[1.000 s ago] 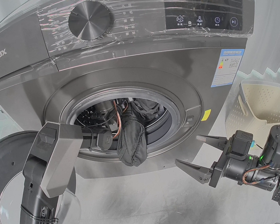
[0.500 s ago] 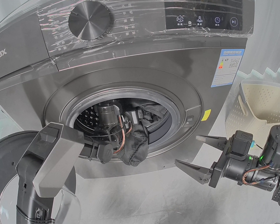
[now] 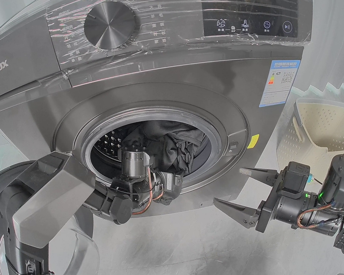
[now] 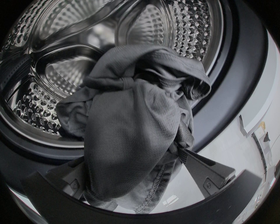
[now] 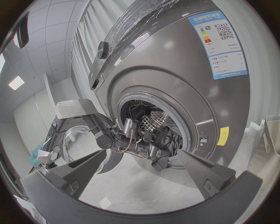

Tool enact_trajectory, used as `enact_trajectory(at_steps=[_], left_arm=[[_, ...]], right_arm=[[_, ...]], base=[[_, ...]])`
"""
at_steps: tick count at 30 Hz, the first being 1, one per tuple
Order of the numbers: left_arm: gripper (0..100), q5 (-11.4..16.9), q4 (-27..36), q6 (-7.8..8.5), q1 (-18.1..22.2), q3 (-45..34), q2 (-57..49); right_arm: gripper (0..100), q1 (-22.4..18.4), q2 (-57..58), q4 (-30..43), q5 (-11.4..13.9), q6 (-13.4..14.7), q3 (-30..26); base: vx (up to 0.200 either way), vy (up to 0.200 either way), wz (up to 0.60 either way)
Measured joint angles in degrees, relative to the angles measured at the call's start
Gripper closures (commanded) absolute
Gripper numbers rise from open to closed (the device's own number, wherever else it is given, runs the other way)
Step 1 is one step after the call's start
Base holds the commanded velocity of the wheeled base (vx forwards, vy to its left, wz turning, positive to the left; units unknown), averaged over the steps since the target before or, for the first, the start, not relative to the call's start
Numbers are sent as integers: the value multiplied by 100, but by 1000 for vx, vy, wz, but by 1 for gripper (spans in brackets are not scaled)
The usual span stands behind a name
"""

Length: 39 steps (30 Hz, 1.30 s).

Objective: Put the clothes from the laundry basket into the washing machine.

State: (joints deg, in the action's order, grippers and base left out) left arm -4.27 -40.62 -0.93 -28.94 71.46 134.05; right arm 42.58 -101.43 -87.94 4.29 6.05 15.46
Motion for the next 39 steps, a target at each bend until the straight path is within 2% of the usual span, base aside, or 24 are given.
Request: enact_trajectory(at_steps=[6,14,23,33,39], left_arm=[[100,2,-51,98,17,67,217],[100,-41,-27,2,6,389,366],[100,-432,-174,-402,63,2093,658],[100,-794,-460,-539,205,3931,1469],[100,-862,-791,-569,319,4265,1874]], right_arm=[[0,16,0,-5,0,0,13],[0,20,0,-9,0,2,30],[0,20,0,-13,0,7,35],[0,20,0,-20,-2,9,48],[0,20,-26,-35,-2,11,52]], base=[[0,0,0],[0,0,0],[0,0,0],[0,0,0],[0,0,0]])
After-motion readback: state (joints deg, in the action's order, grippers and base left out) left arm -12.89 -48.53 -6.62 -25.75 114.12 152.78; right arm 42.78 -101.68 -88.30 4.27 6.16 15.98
